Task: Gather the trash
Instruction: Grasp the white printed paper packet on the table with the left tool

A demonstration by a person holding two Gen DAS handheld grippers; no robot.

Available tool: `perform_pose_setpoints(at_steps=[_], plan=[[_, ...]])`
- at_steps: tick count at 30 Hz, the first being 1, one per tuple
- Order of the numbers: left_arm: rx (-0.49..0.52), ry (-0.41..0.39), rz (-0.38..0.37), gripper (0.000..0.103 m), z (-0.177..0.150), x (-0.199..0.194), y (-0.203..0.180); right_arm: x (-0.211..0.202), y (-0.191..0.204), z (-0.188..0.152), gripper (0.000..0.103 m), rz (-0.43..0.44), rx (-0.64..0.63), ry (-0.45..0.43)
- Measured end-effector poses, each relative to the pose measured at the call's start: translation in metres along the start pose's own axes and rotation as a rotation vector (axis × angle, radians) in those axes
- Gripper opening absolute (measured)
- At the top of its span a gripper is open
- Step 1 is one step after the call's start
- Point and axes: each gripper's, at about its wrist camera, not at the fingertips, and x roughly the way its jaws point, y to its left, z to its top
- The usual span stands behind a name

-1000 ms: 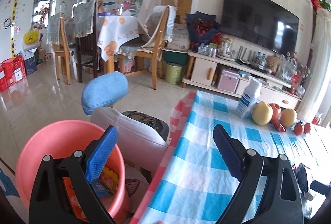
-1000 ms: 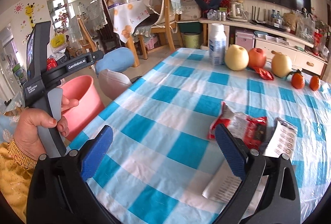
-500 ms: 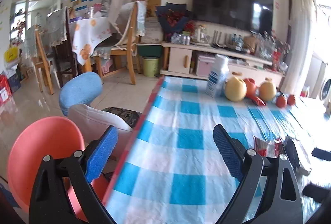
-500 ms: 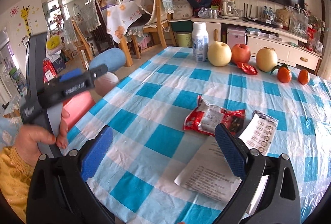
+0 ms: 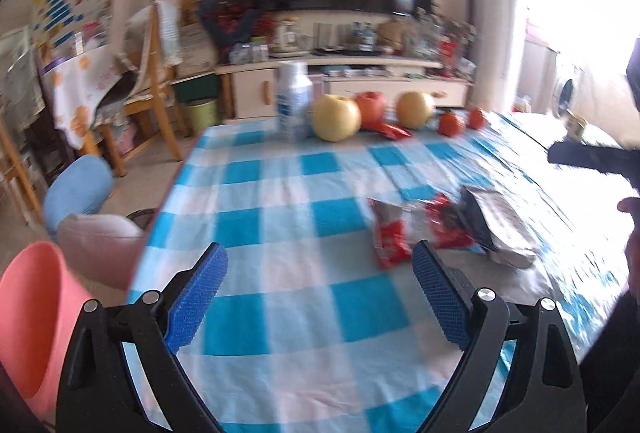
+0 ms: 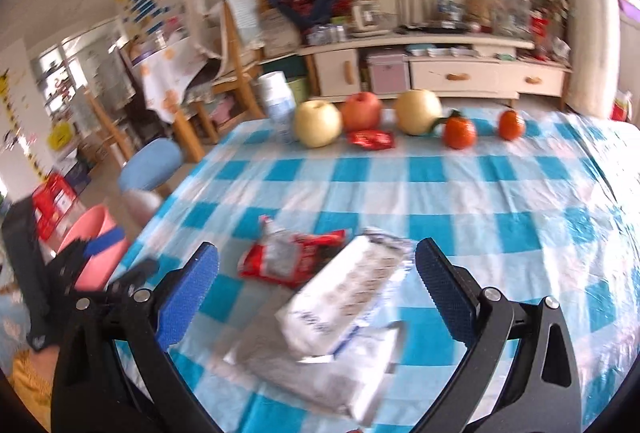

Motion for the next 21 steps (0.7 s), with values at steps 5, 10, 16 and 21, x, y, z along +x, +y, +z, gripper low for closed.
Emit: perform_pose_setpoints(at_steps=[5,10,16,21], plan=[[0.155,0.031,-0.102,0.093,-0.001,0.007,-0.057,-0.004,-0.057,0.005,0.099,-0.012,0.14,-0.009],[0.249,0.063,-0.169,0.093,0.003,0.02,-0.104,-0.003,-0.089,0.006,0.099,-0.008,0.198,-0.012],[0.354,0.114,-0.165,0.093,0.008,0.049,-0.151,0.002,-0.112,0.007,0.099,0.012,0.253,-0.001],[0.383,0.161,-0.134,0.093,0.019,0.078,-0.171,0.009,-0.121,0.01,0.099,0.035,0.266,0.007]])
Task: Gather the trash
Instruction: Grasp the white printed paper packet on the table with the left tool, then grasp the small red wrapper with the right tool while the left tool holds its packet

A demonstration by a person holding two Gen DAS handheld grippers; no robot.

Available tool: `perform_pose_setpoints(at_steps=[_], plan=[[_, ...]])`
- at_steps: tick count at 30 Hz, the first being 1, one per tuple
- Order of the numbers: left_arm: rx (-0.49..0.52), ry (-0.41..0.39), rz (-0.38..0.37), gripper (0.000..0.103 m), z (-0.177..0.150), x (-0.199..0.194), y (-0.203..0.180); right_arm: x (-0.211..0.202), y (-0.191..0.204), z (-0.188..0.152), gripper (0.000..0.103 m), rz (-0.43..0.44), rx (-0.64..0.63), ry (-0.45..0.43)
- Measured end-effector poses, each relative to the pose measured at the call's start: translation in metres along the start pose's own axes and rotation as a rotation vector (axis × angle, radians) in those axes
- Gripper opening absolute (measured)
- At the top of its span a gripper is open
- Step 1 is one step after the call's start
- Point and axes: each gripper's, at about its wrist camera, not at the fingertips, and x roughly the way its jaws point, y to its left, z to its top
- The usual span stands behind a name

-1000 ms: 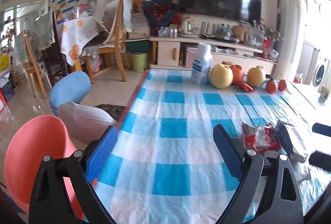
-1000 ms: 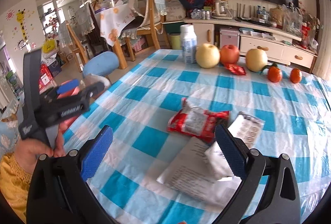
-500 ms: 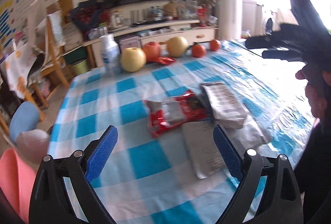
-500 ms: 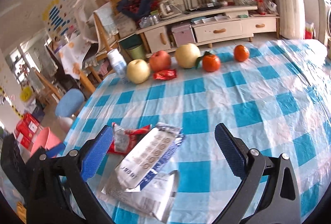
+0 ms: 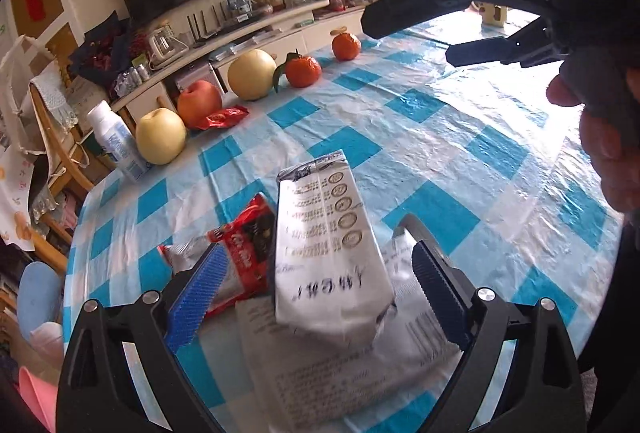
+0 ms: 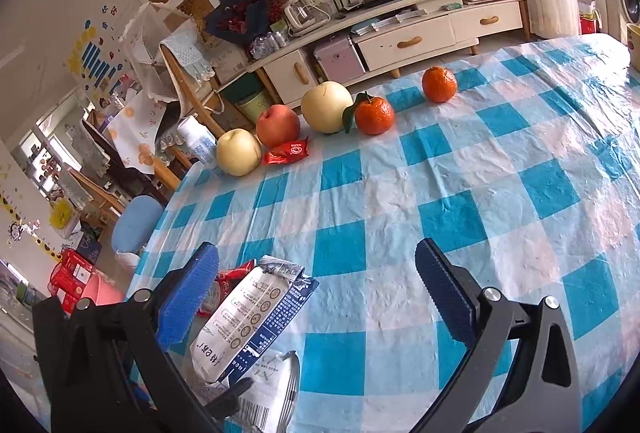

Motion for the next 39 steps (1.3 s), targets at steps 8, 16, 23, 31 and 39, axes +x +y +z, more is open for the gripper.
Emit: perform_pose_setpoints(at_steps=[8,16,23,31,39], plan=[[-0.134,0.06,-0.053,0.093,0.015,0.024,0.022,0.022,-0.008,0.009,0.099,0.028,0.033,0.025],[-0.145,0.097,-0.061,0.073,0.016,0.038,0.023,0.049,-0.009,0.01,0.099,0.033,0.044,0.069],[-0.227,0.1,-0.11,0.064,0.011,0.037,0.037,0.068,0.007,0.009,0.099,0.033,-0.033,0.097],[-0.281,0.046,-0.105,0.063,0.004,0.005,0.06,0.095,0.025,0.005,0.099,0.019,-0.13,0.135],[-0.428,-0.031,-0.096,0.062,-0.011,-0.02,0.112,0.122,0.031,0.018,0.099,0.061,-0.134,0.142]])
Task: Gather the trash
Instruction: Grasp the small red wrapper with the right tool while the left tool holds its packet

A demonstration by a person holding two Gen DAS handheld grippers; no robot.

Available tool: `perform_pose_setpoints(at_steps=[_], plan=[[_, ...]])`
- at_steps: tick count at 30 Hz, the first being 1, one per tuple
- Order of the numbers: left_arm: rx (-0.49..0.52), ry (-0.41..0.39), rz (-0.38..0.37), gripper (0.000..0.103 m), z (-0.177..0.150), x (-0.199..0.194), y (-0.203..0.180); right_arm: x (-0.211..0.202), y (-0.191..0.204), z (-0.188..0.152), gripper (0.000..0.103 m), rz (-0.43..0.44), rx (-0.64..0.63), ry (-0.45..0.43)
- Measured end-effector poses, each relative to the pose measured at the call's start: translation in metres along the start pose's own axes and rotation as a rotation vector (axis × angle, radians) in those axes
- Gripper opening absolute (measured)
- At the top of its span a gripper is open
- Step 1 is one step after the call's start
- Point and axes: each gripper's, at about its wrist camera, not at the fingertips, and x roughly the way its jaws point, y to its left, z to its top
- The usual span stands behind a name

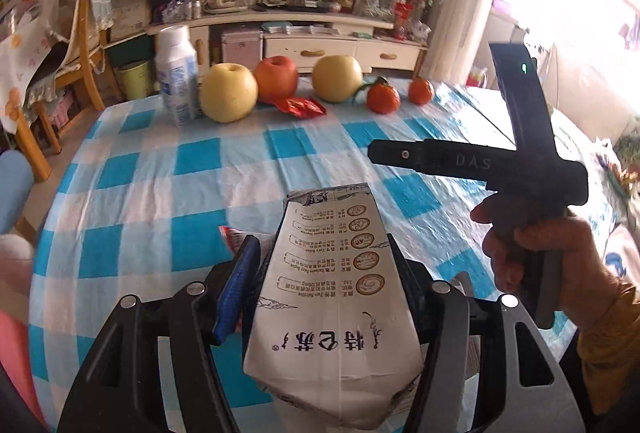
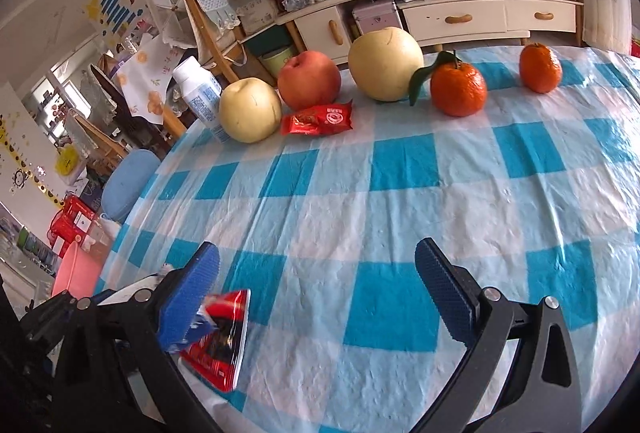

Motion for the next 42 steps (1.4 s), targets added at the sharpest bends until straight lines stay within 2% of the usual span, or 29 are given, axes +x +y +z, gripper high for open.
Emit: perform_pose_setpoints(at_steps=[3,7,17,23,26,27,29,33,36,42], plan=[[-0.04,-0.019,-0.001,0.061,0.002,-0.004,0.017,0.014,-0.001,0.014,0.097,-0.002,0.005,-0.004],[-0.084,-0.021,-0.008,0.061,0.001,-0.002,0.035,0.04,0.0,0.038,0.084,-0.001,0.001,0.011],[-0.129,-0.021,-0.024,0.061,-0.001,-0.001,0.055,0.093,0.015,0.086,0.084,-0.066,-0.051,0.04],[-0.149,-0.023,-0.029,0.061,-0.002,-0.003,0.06,0.114,0.021,0.095,0.084,-0.087,-0.063,0.06],[-0.157,-0.023,-0.034,0.061,-0.002,-0.002,0.062,0.122,0.026,0.097,0.083,-0.14,-0.095,0.066],[-0.16,-0.023,-0.035,0.061,-0.002,-0.003,0.062,0.125,0.028,0.098,0.08,-0.148,-0.104,0.067],[-0.161,-0.024,-0.035,0.061,-0.003,-0.003,0.063,0.13,0.031,0.098,0.067,-0.177,-0.128,0.076],[-0.169,-0.023,-0.037,0.061,-0.003,-0.003,0.064,0.136,0.035,0.092,0.055,-0.229,-0.173,0.082],[-0.171,-0.026,-0.034,0.061,-0.003,-0.004,0.065,0.135,0.036,0.088,0.031,-0.266,-0.205,0.072],[-0.182,-0.032,-0.034,0.061,-0.003,-0.005,0.067,0.125,0.029,0.081,0.027,-0.248,-0.195,0.058]])
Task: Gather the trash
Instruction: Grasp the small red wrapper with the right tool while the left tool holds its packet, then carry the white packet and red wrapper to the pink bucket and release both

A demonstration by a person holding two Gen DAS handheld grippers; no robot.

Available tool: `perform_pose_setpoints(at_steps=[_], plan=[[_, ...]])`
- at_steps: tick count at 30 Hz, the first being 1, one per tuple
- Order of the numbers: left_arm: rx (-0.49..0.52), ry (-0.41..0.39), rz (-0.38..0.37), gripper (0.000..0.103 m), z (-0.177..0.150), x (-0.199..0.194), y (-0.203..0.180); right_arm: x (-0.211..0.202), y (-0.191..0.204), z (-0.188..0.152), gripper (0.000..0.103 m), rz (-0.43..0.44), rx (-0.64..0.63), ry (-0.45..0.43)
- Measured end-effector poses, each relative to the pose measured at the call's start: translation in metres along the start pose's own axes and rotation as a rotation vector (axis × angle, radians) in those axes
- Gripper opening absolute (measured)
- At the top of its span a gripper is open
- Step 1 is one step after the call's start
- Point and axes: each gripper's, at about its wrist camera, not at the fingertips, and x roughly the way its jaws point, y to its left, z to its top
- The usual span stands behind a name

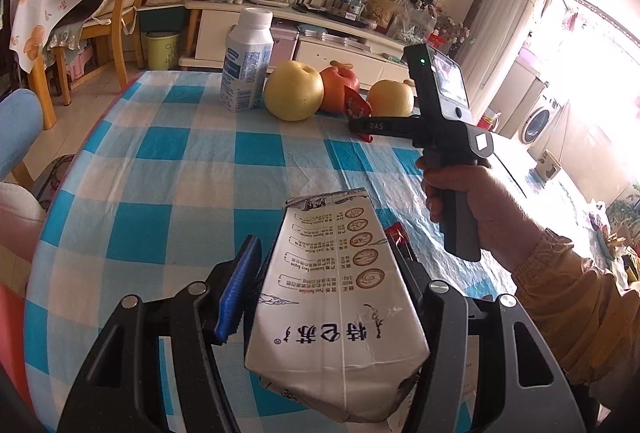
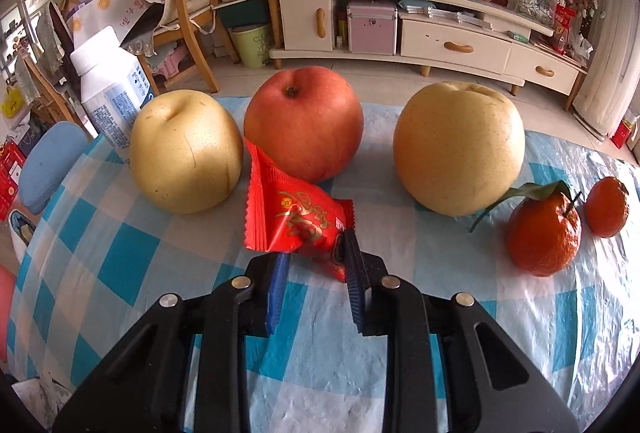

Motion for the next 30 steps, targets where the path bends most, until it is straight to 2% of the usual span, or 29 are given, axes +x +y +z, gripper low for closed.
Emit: perform_pose_setpoints(at_steps=[10,20,30], plan=[[0.005,-0.013,0.013,0.061,0.0,-0.002,0.001,-0.038,-0.003,-0.029,0.021,0.009,0.007,-0.036],[-0.008,-0.03,0.032,0.061,0.0,-0.007,0.007,-0.088,-0.001,-0.061,0.02,0.003,0.006,-0.053],[-0.033,-0.068,0.051,0.061,0.002,-0.024,0.021,-0.142,0.028,-0.096,0.02,0.016,-0.037,-0.076]])
